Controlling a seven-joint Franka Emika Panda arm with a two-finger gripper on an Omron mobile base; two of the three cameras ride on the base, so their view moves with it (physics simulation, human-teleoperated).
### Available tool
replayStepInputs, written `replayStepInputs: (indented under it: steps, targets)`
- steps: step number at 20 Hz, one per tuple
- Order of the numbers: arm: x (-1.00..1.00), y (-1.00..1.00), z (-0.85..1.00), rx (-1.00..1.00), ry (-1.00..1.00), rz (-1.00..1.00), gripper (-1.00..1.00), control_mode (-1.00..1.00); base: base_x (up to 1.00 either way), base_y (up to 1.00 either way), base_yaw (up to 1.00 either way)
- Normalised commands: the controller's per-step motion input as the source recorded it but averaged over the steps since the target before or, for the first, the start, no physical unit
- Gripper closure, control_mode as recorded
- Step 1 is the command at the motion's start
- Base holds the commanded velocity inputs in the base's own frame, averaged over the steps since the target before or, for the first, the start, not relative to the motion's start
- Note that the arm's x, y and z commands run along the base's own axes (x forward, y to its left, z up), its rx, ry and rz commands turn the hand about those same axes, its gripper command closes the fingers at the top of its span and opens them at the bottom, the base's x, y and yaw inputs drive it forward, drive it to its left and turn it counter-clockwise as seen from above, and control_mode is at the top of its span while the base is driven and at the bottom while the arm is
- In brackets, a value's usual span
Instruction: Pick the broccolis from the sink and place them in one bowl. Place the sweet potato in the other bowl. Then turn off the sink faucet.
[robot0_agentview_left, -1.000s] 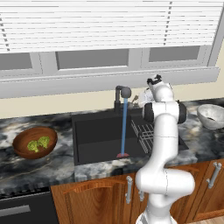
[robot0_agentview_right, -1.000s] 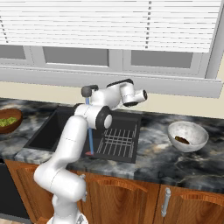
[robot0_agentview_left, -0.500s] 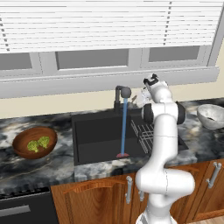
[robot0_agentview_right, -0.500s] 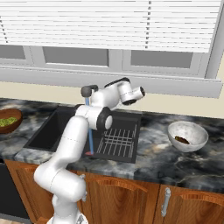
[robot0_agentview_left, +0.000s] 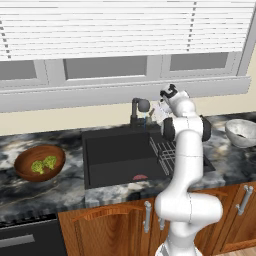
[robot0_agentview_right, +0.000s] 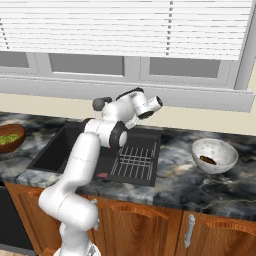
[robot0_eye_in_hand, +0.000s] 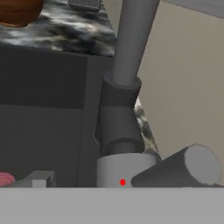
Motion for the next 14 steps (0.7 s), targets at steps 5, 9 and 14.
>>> replayStepInputs:
  steps: [5, 9, 14]
  targets:
    - [-0.22, 1.00, 0.30, -0.14, -0.16, 0.15, -1.00, -1.00, 0.00, 0.00, 0.00]
    - [-0.24, 0.91, 0.36, -0.11, -0.20, 0.12, -1.00, -1.00, 0.00, 0.00, 0.00]
    - [-0.48, 0.70, 0.45, -0.10, -0.26, 0.12, -1.00, -1.00, 0.00, 0.00, 0.00]
